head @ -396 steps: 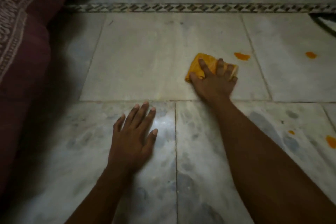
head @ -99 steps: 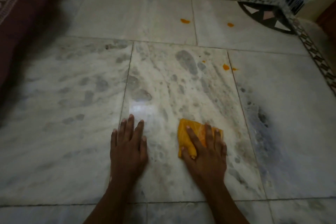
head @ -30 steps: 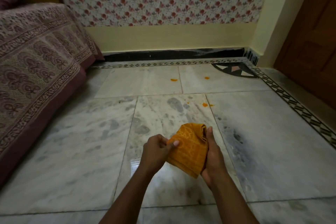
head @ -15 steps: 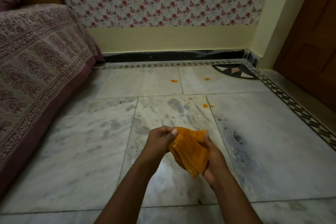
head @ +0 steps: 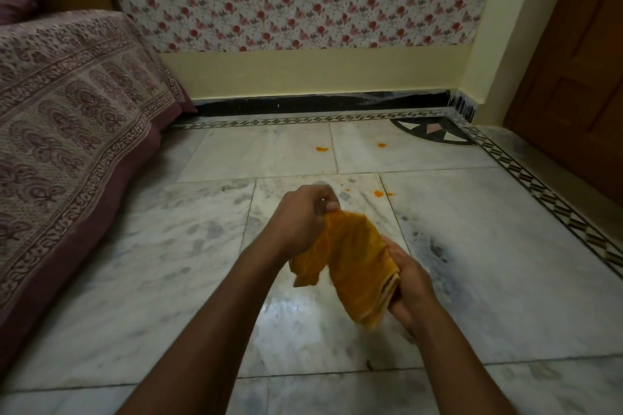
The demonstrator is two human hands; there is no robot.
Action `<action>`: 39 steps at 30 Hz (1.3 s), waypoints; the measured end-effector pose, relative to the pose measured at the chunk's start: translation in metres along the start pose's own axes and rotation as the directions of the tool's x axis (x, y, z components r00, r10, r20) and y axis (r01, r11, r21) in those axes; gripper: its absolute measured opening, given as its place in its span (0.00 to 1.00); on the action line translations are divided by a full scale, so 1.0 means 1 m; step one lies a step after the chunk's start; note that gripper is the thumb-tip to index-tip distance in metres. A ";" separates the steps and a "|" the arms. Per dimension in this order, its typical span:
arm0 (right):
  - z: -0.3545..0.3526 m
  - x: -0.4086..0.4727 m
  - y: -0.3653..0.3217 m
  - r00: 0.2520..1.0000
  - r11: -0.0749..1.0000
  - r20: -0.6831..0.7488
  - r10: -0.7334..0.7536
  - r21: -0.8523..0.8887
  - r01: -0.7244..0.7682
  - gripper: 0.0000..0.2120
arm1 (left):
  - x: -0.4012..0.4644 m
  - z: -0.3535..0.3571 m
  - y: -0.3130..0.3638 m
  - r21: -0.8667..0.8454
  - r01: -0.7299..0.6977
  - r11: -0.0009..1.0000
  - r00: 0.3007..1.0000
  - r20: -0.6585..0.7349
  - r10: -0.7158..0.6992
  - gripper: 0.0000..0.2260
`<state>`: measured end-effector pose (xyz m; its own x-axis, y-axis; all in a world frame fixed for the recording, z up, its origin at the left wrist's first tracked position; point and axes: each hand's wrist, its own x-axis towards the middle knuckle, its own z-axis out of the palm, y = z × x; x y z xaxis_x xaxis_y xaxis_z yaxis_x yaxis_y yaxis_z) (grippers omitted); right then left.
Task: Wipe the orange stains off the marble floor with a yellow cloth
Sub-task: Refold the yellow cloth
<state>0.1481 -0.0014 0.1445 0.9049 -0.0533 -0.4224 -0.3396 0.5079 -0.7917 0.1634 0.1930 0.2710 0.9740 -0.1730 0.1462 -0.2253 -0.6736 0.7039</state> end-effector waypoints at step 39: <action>0.049 -0.044 -0.060 0.931 0.850 0.345 -0.119 -0.450 0.275 0.32 | -0.064 0.079 -0.066 -0.888 0.454 0.074 0.834 0.394 -0.387 0.28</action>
<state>0.1412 0.0126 0.2327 0.9714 0.1865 -0.1472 -0.1554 0.0298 -0.9874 0.1143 0.1915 0.1604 0.8902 -0.1668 -0.4238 0.4458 0.5098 0.7358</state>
